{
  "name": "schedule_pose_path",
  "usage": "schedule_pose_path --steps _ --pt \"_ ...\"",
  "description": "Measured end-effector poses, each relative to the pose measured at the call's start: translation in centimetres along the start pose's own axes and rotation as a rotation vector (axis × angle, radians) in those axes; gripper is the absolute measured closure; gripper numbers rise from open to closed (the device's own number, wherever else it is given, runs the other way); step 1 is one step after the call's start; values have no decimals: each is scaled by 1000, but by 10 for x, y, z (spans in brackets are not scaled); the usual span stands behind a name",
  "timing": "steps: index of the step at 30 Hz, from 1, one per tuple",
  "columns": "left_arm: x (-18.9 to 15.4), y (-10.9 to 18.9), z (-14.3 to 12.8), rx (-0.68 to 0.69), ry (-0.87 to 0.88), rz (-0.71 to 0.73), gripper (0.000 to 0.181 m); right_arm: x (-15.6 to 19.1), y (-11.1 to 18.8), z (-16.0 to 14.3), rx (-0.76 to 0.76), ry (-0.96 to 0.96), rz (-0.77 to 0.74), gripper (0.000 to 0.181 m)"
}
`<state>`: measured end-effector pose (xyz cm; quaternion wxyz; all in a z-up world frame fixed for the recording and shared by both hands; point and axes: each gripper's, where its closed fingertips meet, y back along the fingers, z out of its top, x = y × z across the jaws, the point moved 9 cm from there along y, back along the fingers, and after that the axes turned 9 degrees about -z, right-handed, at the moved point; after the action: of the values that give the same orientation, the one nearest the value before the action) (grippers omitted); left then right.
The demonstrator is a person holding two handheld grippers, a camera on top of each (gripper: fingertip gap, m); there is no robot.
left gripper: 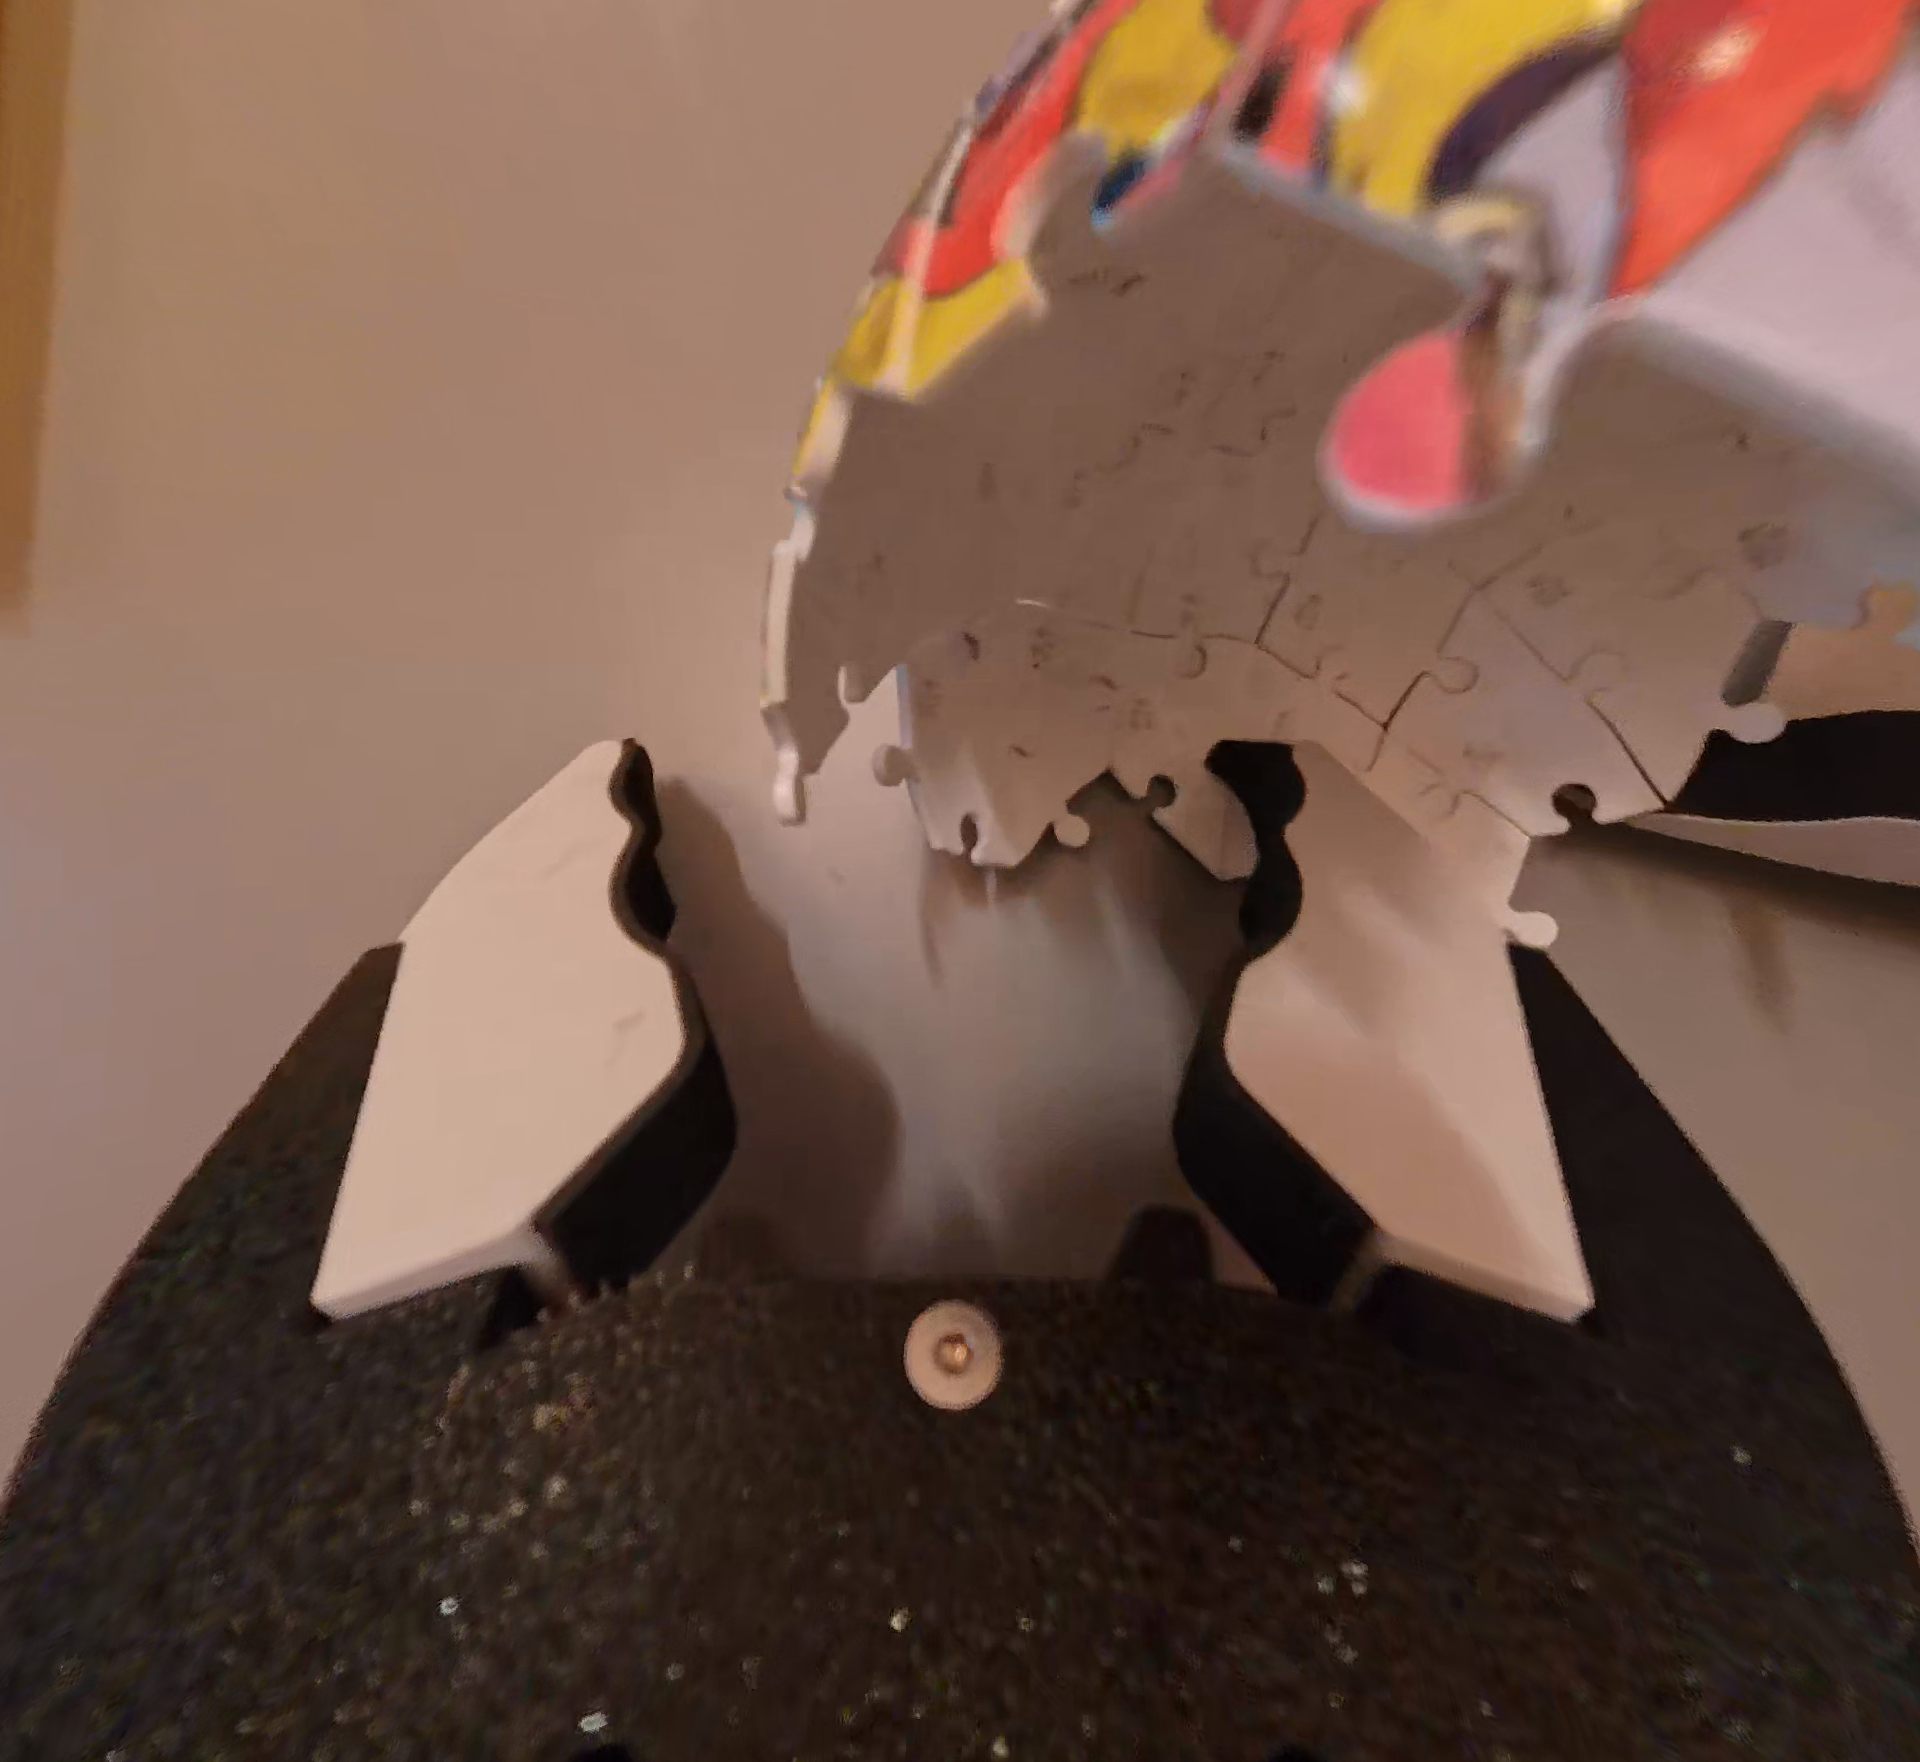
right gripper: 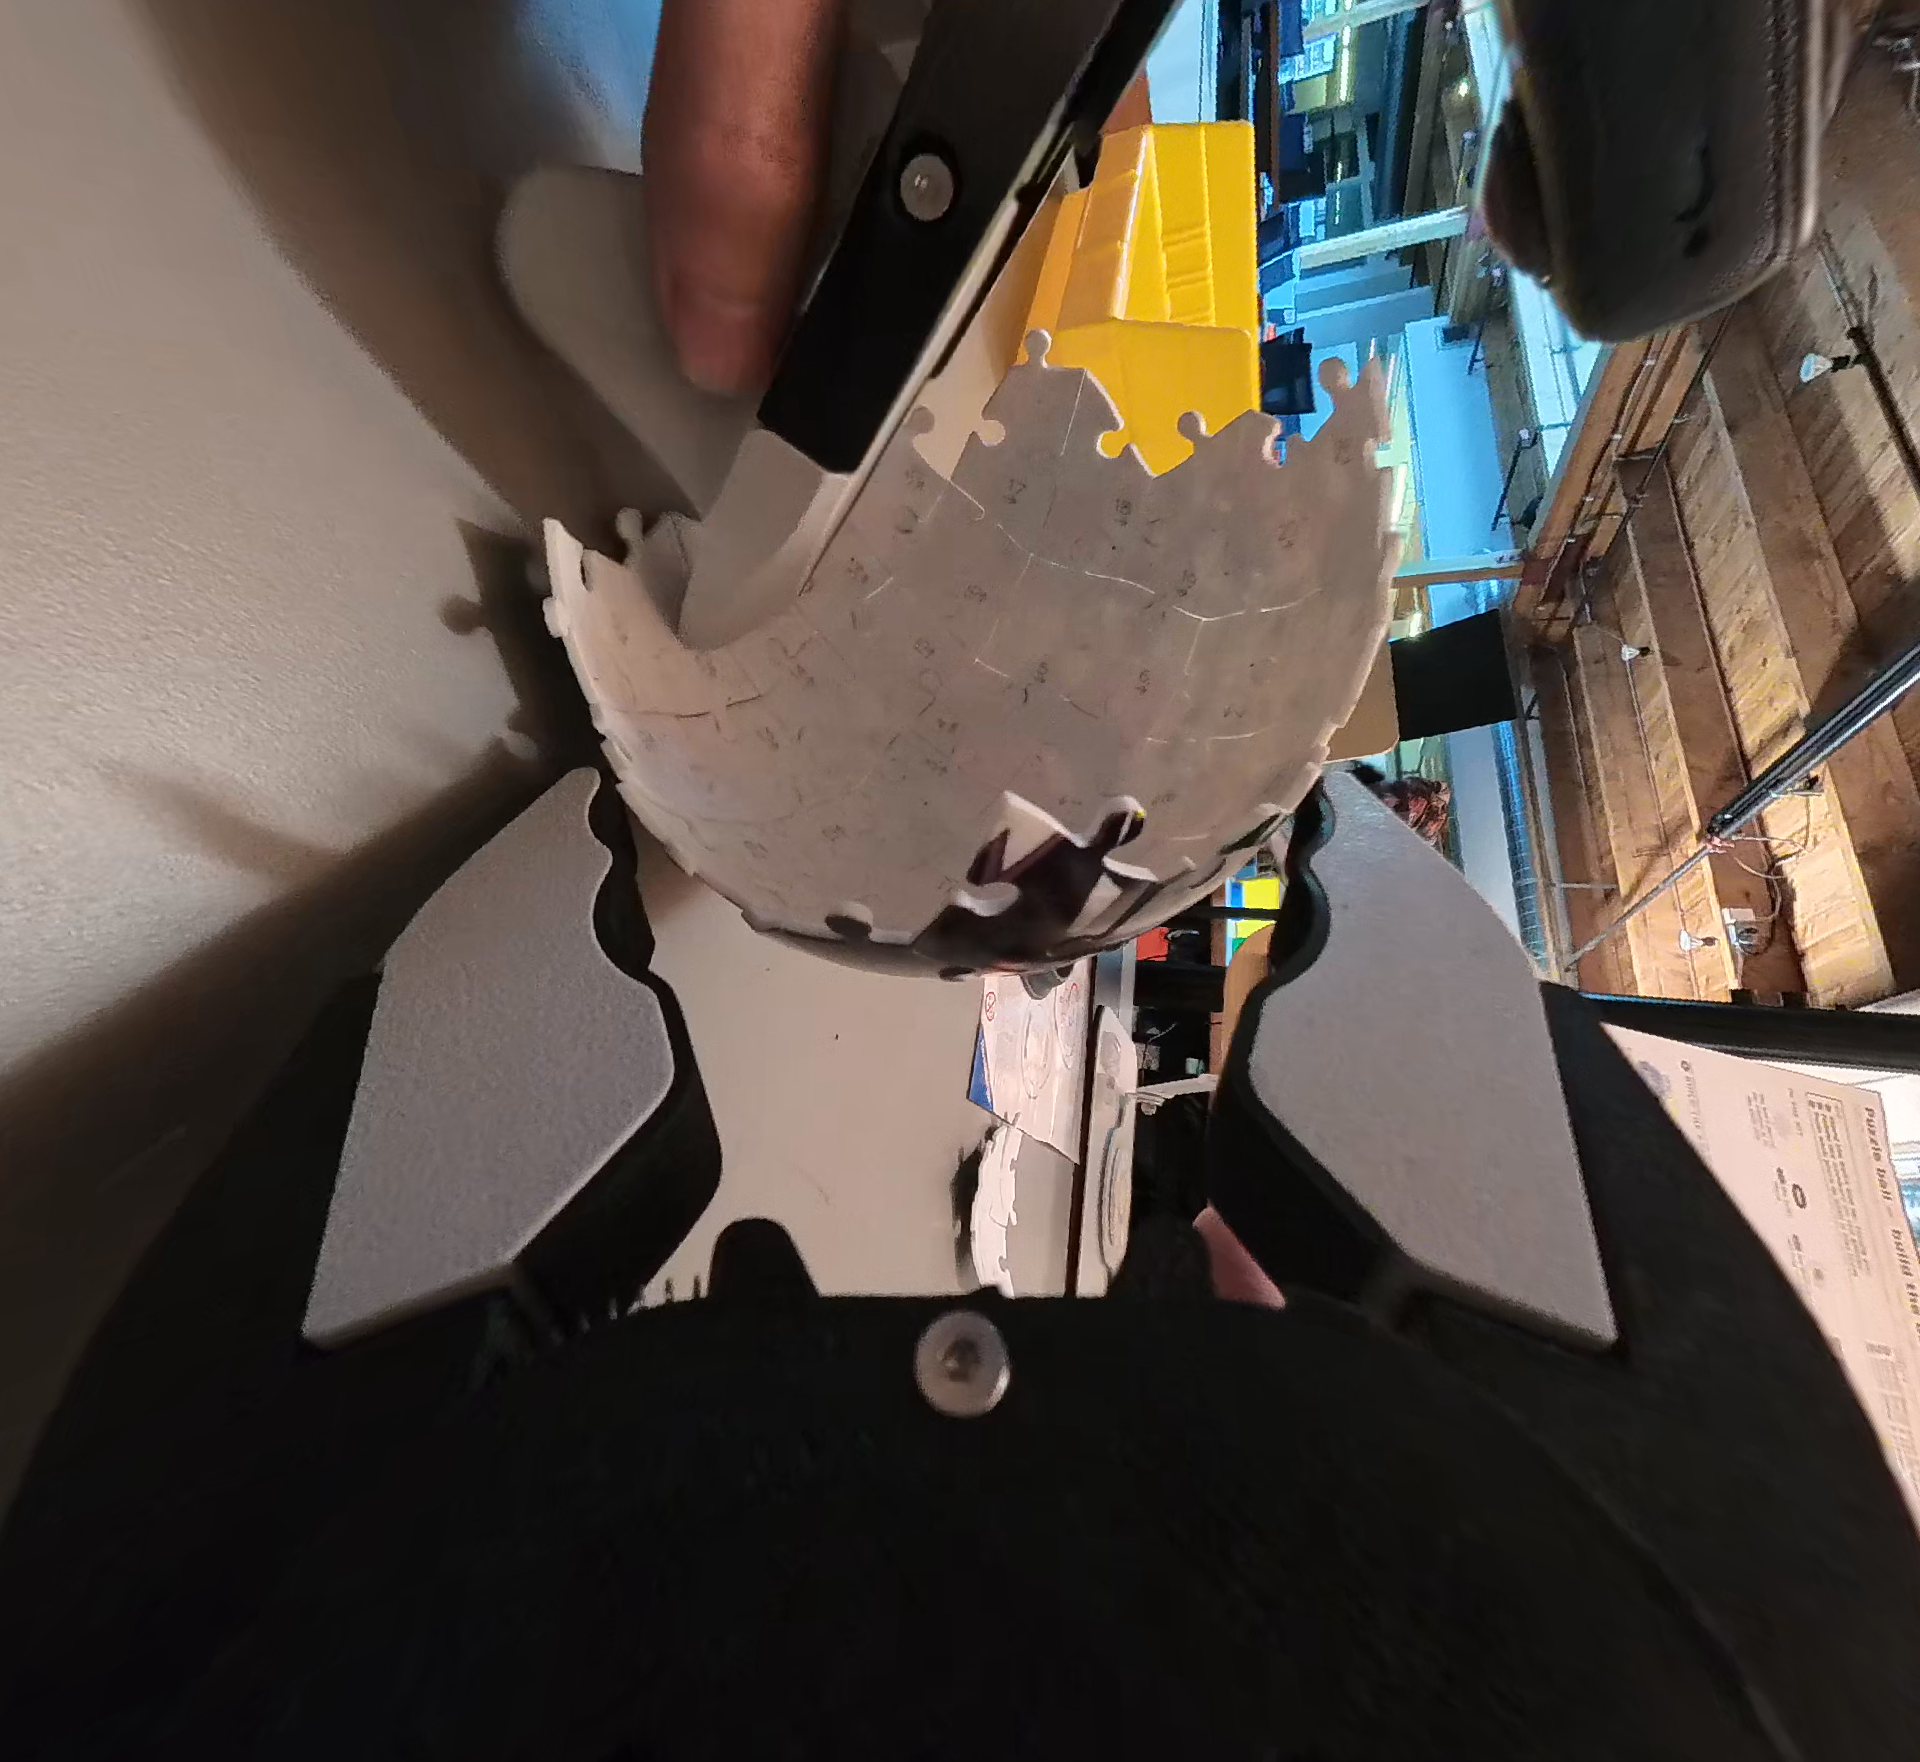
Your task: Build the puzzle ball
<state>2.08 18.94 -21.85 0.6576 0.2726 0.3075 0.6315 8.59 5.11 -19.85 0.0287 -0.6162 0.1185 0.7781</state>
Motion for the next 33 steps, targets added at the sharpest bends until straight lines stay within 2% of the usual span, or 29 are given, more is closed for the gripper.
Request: schedule_pose_path --steps 3,8,11,13,22,25,29,33 --pt "-1 0 1 8 -14 -12 78 0 0 0 0 -2 0 62" --pt "6 0 -4 -20 13 -13 67 0 0 0 -1 -2 1 62" --pt "14 9 -4 -129 98 -54 78 0 0 0 0 -5 2 62" --pt "20 15 -2 -170 113 -21 80 0 -1 -1 0 -9 4 62" --pt "7 1 0 -31 9 2 79 1 -1 0 11 -6 -2 63" --pt "7 1 1 -23 -24 23 76 2 0 1 17 5 -11 64" --pt "2 2 4 -24 -106 37 83 3 1 2 18 13 -13 65" --pt "4 2 3 -46 -104 44 77 4 1 3 20 28 -21 65"
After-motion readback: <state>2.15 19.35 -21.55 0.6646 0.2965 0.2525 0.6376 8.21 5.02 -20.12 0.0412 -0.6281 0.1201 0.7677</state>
